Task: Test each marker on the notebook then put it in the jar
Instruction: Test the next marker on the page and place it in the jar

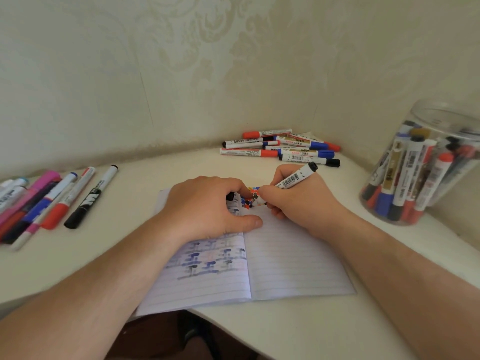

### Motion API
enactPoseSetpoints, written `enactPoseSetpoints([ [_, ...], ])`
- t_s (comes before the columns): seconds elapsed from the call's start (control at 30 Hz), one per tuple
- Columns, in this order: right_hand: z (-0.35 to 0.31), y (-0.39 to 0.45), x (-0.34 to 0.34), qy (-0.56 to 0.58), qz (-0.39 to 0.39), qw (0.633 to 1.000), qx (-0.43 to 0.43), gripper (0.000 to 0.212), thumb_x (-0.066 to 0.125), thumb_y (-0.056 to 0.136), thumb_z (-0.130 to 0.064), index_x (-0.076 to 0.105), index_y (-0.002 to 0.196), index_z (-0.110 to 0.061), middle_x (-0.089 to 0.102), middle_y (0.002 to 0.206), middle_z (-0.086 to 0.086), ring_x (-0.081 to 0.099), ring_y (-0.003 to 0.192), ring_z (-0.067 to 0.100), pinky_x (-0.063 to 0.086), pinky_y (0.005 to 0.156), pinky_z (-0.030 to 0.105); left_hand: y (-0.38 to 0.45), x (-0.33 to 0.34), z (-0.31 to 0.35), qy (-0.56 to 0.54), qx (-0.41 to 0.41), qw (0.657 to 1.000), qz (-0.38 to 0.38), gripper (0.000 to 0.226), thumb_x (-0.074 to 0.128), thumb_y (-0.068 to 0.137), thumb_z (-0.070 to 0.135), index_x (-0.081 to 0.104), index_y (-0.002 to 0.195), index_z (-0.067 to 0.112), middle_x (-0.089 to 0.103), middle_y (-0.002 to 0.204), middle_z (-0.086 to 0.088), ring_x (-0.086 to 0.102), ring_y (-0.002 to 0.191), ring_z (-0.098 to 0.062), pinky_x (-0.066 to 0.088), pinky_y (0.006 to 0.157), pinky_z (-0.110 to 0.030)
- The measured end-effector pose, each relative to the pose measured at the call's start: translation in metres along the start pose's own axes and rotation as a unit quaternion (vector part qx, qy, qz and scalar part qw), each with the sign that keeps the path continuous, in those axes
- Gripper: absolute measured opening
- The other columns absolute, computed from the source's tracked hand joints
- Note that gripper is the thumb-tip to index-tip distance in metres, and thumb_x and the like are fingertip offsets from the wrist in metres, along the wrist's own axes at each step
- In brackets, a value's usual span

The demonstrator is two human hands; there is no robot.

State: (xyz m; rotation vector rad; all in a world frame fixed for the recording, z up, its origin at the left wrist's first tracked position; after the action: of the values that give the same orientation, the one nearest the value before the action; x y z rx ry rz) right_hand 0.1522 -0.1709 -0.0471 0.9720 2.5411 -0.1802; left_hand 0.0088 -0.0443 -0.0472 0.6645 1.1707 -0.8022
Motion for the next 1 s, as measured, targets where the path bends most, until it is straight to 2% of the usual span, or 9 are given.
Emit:
enactPoseSetpoints([
  [0.07,0.0004,-0.0005,0.0003,-0.017,0.002,1.000,-0.002,0.025,0.077,0.085,-0.014,0.058,0.080,0.001,0.071,0.067,0.015,0.061,0.050,0.013,0.049,0.048,0.025,-0.0003,0.0008,0.0000,0.001,0.000,1.000,0.001,0.063,0.059,0.064,0.091,0.056,0.118,0.059,0.058,0.096,0.024,0.052,0.095,-0.007,0.037,0.071,-0.031],
  [0.2,0.0021,-0.0001,-0.0008,-0.017,0.006,1.000,-0.003,0.025,0.075,0.084,-0.012,0.056,0.081,0.003,0.068,0.074,0.025,0.059,0.050,0.016,0.046,0.048,0.029,-0.0009,0.0007,0.0010,-0.001,-0.002,1.000,0.002,0.063,0.061,0.064,0.091,0.057,0.118,0.060,0.061,0.100,0.023,0.052,0.095,-0.007,0.034,0.070,-0.031],
  [0.3,0.0022,0.0006,-0.0021,0.021,0.010,1.000,0.006,0.022,0.075,0.086,-0.010,0.057,0.078,0.000,0.068,0.074,0.026,0.058,0.051,0.017,0.047,0.047,0.028,-0.0014,0.0004,0.0017,-0.004,-0.004,1.000,0.001,0.063,0.061,0.064,0.091,0.056,0.119,0.061,0.058,0.098,0.023,0.051,0.094,-0.007,0.034,0.071,-0.031],
  [0.4,0.0007,0.0000,-0.0020,0.022,0.005,1.000,0.002,0.021,0.076,0.087,-0.011,0.059,0.079,-0.001,0.070,0.072,0.023,0.060,0.050,0.015,0.050,0.048,0.025,-0.0013,0.0008,0.0011,-0.002,-0.003,1.000,0.002,0.063,0.061,0.064,0.091,0.056,0.119,0.061,0.059,0.099,0.023,0.053,0.097,-0.008,0.036,0.071,-0.031],
  [0.53,0.0020,-0.0003,-0.0002,-0.004,0.001,1.000,-0.006,0.024,0.077,0.085,-0.014,0.059,0.081,0.002,0.071,0.067,0.017,0.060,0.051,0.014,0.049,0.050,0.029,-0.0011,0.0012,0.0004,-0.001,-0.004,1.000,0.007,0.062,0.061,0.064,0.091,0.057,0.117,0.060,0.055,0.089,0.023,0.051,0.093,-0.008,0.034,0.068,-0.030],
  [0.6,0.0023,-0.0004,-0.0004,-0.007,-0.002,1.000,-0.003,0.023,0.077,0.085,-0.013,0.059,0.080,0.002,0.071,0.065,0.013,0.061,0.050,0.013,0.049,0.049,0.028,-0.0009,0.0015,0.0005,-0.001,-0.003,1.000,0.007,0.062,0.060,0.064,0.091,0.056,0.117,0.060,0.058,0.093,0.023,0.052,0.093,-0.008,0.035,0.068,-0.030],
  [0.83,0.0035,0.0016,-0.0025,0.030,0.008,1.000,0.000,0.020,0.075,0.087,-0.012,0.060,0.075,-0.009,0.071,0.072,0.022,0.059,0.051,0.018,0.049,0.049,0.029,-0.0016,0.0013,0.0010,0.004,-0.002,1.000,0.003,0.064,0.059,0.065,0.092,0.055,0.121,0.061,0.060,0.104,0.023,0.053,0.098,-0.007,0.037,0.072,-0.031],
  [1.0,0.0041,0.0018,-0.0016,0.000,0.001,1.000,0.001,0.025,0.076,0.087,-0.014,0.058,0.082,0.002,0.071,0.072,0.021,0.061,0.051,0.016,0.051,0.051,0.030,-0.0014,0.0013,0.0008,0.000,0.001,1.000,0.007,0.064,0.059,0.065,0.092,0.056,0.121,0.060,0.064,0.110,0.022,0.055,0.099,-0.008,0.038,0.072,-0.031],
])
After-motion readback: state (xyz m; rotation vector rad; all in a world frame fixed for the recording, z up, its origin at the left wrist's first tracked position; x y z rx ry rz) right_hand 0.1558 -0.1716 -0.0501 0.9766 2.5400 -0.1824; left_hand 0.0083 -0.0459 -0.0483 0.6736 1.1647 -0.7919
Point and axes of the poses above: each hand's wrist, its own y-axis towards the middle knuckle, its own x-axis out of the palm, z = x × y, the point moved 2 cm from there along y, towards the middle knuckle
